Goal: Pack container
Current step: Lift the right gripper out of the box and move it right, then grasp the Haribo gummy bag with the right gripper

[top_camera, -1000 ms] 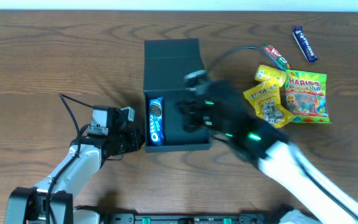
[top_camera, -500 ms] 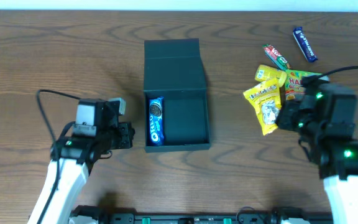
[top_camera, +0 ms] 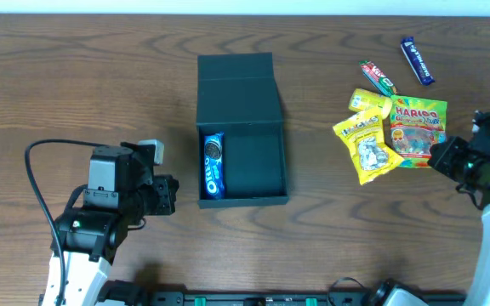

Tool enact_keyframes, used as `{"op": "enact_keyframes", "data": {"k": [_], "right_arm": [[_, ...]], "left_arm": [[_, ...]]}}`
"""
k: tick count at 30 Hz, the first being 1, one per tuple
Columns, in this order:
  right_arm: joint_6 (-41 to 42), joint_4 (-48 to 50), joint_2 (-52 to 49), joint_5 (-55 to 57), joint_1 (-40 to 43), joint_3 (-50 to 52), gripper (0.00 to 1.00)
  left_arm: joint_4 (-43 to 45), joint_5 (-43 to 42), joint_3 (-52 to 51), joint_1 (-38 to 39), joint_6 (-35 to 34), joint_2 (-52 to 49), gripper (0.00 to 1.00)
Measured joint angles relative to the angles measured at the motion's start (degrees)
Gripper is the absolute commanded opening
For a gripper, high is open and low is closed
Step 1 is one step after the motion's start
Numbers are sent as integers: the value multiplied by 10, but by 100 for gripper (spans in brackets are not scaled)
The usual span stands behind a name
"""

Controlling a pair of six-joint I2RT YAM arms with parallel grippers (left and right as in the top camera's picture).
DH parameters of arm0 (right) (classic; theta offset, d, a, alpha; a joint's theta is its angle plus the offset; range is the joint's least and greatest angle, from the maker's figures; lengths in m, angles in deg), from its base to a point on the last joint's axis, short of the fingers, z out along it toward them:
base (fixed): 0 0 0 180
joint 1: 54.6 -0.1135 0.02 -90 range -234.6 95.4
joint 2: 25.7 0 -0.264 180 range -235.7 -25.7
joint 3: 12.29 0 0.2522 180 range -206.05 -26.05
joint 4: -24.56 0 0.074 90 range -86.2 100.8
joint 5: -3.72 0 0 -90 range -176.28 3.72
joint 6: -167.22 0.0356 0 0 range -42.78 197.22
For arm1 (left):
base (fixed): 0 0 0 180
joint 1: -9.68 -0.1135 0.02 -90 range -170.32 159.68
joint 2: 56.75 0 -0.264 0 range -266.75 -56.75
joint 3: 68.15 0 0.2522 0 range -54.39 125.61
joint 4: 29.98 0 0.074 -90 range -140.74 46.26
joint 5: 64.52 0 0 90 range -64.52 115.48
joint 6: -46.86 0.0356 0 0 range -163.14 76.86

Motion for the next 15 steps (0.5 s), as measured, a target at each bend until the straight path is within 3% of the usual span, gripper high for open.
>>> {"op": "enact_keyframes", "data": {"k": [10,15], "right_arm": [[0,33,-104,-64,158,0,3],[-3,55,-168,-113,199,0,3]], "left_arm": [[-13,1,0,0,0,0,5],[-13,1,0,0,0,0,6]]}}
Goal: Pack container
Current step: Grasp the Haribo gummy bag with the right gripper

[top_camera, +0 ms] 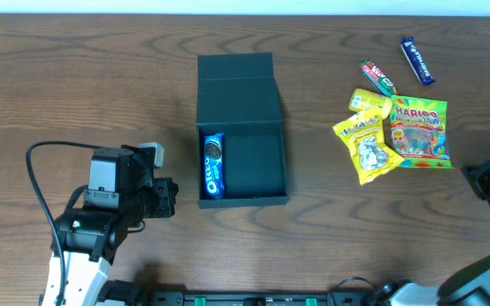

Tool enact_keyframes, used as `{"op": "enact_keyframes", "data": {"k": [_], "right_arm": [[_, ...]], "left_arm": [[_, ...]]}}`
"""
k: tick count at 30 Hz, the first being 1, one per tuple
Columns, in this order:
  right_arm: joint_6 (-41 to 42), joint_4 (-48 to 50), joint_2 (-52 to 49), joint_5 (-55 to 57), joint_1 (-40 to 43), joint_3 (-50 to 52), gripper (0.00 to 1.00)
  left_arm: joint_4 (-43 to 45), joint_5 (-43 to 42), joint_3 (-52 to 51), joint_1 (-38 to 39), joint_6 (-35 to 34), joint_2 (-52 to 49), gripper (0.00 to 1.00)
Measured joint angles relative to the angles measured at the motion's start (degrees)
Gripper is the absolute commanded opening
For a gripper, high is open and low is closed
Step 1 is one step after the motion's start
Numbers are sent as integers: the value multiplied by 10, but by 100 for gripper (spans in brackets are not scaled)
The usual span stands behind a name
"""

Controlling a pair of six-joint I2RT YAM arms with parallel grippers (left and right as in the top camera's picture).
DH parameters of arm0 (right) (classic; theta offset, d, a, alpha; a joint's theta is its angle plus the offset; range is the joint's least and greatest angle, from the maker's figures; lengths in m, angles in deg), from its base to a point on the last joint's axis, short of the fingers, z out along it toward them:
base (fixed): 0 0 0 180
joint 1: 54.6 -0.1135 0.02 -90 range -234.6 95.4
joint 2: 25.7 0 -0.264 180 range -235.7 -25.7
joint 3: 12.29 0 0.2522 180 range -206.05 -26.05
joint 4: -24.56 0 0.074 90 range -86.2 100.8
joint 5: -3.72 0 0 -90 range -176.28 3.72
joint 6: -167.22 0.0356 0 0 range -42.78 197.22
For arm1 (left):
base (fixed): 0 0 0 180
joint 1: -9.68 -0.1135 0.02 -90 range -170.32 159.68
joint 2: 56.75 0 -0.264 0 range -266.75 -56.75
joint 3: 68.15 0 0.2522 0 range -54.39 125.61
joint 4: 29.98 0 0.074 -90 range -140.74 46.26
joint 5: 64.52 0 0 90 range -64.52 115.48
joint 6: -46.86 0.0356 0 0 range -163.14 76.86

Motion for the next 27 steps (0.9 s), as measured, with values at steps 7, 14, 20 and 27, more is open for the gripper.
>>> {"op": "enact_keyframes", "data": {"k": [7,14,20,27], "right_arm": [[-7,37,-73,-45,26,0,5],[-13,69,-123,-60,39,0,71],[-13,98,-177,-61,39,0,73],[-13,155,-202,-93,38,1,72]], "left_arm": [[0,0,0,0,0,0,6],[2,0,0,0,0,0,6],[2,0,0,0,0,0,5],[3,0,0,0,0,0,6]]}}
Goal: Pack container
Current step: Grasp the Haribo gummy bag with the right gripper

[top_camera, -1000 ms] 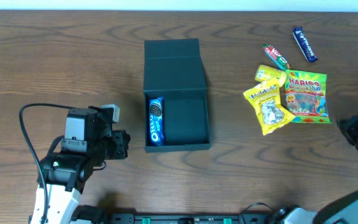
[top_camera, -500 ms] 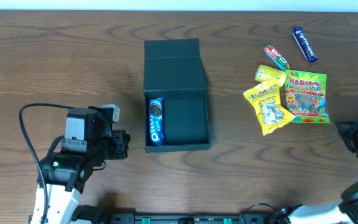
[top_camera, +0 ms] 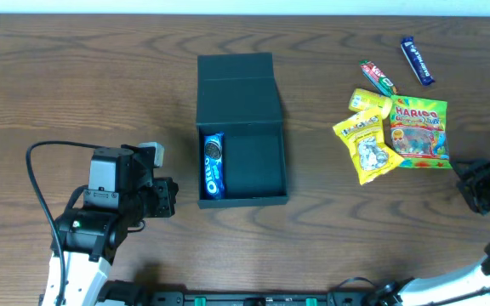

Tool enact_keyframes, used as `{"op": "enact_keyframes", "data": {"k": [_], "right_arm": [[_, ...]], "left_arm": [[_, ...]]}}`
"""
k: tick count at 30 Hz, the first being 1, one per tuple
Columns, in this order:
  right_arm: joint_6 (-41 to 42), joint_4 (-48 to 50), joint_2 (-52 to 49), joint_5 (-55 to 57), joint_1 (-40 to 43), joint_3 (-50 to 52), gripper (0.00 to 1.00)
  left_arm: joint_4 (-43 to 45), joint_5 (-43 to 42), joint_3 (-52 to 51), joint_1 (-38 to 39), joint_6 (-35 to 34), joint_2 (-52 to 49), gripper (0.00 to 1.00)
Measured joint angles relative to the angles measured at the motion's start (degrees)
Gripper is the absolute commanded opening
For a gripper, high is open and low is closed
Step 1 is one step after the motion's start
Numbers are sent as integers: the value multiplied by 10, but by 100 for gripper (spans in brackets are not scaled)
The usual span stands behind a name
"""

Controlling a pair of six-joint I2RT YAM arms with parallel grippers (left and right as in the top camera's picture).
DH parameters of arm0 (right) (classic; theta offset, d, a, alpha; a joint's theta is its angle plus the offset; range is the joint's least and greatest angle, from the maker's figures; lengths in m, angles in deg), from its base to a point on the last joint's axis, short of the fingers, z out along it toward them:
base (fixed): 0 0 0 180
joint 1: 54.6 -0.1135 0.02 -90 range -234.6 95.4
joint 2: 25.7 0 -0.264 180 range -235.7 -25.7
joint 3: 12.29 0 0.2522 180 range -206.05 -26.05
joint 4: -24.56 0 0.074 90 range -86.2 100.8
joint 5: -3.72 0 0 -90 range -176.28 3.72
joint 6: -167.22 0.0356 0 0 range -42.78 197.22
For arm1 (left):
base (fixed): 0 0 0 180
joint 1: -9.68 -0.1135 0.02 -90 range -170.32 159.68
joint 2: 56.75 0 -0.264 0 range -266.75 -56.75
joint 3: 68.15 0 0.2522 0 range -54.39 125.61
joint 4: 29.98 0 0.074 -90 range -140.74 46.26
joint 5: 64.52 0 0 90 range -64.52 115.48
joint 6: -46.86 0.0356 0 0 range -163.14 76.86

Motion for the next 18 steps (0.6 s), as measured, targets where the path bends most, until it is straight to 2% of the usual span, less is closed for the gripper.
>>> {"op": "enact_keyframes", "data": {"k": [11,18], "right_arm": [[8,28,0,19,-76,0,68],[23,39,-1,44,-93,0,65]], "left_arm": [[11,0,0,0,0,0,5],[11,0,0,0,0,0,6]]}}
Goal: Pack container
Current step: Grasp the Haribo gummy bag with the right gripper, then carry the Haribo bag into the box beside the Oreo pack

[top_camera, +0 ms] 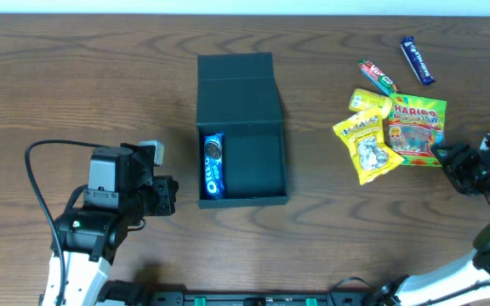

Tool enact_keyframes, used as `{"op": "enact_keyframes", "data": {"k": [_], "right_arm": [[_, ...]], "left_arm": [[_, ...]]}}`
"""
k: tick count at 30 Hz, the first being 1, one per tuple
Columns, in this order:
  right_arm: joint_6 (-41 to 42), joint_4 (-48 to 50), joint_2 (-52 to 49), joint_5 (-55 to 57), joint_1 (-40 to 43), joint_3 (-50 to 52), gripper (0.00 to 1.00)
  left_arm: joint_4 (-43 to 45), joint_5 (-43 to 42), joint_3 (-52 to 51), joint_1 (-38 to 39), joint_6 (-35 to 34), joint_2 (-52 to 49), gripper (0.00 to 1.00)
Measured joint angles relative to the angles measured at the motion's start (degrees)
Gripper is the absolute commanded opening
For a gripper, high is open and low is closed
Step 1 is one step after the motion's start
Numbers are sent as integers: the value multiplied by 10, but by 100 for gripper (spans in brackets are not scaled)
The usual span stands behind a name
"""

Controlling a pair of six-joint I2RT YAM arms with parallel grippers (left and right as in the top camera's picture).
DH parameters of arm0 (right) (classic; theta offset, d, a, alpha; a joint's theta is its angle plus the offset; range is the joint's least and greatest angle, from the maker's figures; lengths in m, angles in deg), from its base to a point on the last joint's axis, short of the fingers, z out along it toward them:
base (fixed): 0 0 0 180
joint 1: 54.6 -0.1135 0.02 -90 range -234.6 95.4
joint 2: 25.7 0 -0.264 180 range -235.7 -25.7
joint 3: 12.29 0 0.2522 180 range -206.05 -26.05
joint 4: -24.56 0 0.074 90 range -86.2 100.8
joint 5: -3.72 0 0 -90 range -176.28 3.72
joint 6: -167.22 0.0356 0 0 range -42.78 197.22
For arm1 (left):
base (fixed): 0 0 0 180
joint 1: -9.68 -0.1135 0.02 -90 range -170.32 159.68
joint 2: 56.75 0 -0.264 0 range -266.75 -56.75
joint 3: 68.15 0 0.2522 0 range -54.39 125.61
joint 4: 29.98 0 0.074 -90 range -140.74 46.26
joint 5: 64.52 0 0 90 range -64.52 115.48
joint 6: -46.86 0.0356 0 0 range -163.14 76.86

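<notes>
A dark green box (262, 170) lies open at mid-table, its lid (236, 89) folded back. An Oreo pack (213, 166) rests inside along the left wall. At the right lie a Haribo bag (417, 127), two yellow snack bags (366, 149) (369, 102), a red-green bar (378, 76) and a blue bar (417, 59). My right gripper (451, 166) hovers just right of the Haribo bag's lower corner, its jaws apart and holding nothing. My left gripper (167, 197) sits left of the box, pointing toward it; its jaw gap is unclear.
The left arm's cable (37, 183) loops over the table at the lower left. The table's far edge (245, 15) runs along the top. Bare wood separates the box from the snacks.
My right gripper has shifted up and a little left, closer to the Haribo bag's lower right corner. The left arm, box and snacks have not moved.
My right gripper first sat at the Haribo bag's lower right edge. Then it was farther right, near the table's side and lower down. By now it is beside the bag again. The snacks, the box and the left arm stayed put throughout.
</notes>
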Motion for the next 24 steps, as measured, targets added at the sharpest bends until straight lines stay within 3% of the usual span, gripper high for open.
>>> {"op": "enact_keyframes", "data": {"k": [3,6,9,12,13,24], "right_arm": [[7,9,-3,-1,-1,0,64],[11,17,-8,-4,-1,0,56],[20,25,-16,-5,-2,0,36],[28,30,-28,-6,-2,-1,6],[30,30,-33,-4,-2,-2,1],[30,-12,-42,-37,2,-3,1]], "left_arm": [[0,0,0,0,0,0,6],[0,0,0,0,0,0,6],[0,0,0,0,0,0,5],[0,0,0,0,0,0,6],[0,0,0,0,0,0,6],[-7,0,0,0,0,0,6]]}}
